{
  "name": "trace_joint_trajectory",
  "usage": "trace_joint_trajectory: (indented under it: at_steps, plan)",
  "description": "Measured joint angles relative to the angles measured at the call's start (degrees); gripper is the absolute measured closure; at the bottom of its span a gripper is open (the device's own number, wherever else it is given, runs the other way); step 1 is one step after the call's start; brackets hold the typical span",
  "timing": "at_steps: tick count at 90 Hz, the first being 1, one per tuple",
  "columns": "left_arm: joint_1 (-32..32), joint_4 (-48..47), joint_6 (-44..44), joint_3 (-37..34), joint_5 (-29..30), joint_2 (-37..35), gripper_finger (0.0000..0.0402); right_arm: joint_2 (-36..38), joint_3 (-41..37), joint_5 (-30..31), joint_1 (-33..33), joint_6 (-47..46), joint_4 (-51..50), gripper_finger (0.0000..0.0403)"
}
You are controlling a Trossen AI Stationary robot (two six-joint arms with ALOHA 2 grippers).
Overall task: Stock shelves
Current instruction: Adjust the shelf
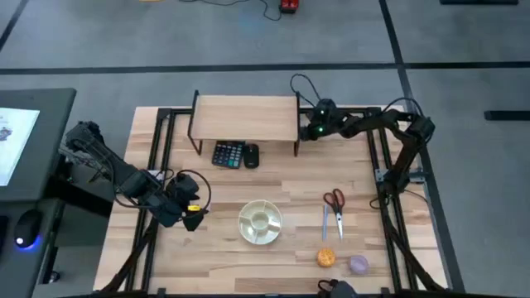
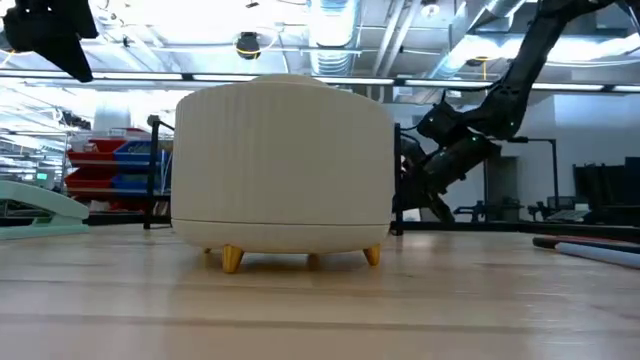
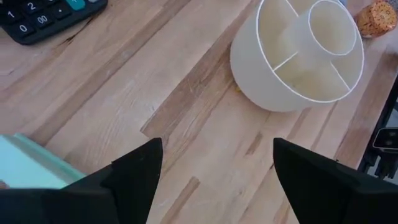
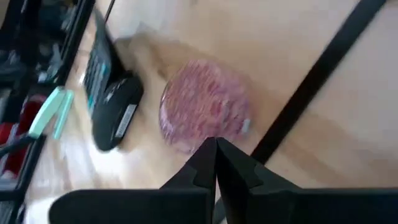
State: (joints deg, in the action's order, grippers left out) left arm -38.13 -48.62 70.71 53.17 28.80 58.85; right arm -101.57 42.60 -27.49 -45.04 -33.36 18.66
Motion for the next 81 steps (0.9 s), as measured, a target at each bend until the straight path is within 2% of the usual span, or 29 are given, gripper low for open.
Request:
trace_joint_trajectory:
  at_steps: [20,43,63,76,81]
  plan:
    - [0.00,-0.11,0.29,0.00,0.02,0.00,0.0120,0.01,-0.01,6.40,-0.04,-3.79,-0.07,0.0403]
    - [0.00,-0.68,0.69,0.02,0.02,0.00,0.0120,-1.74,0.85,8.23,1.66,-5.40,-0.30,0.0403]
    - [0.68,-0.84,0.69,0.02,-0.03,0.00,0.0120,-1.71,1.28,10.85,3.08,-4.76,4.38,0.0403]
    - [1.46,-0.86,0.46,0.02,-0.10,0.00,0.0120,-4.51,2.91,11.78,4.19,-4.50,3.93,0.0403]
    - [1.61,-0.84,0.40,0.02,-0.20,-0.02,0.0120,-4.89,4.03,12.67,5.09,-3.03,0.73,0.0403]
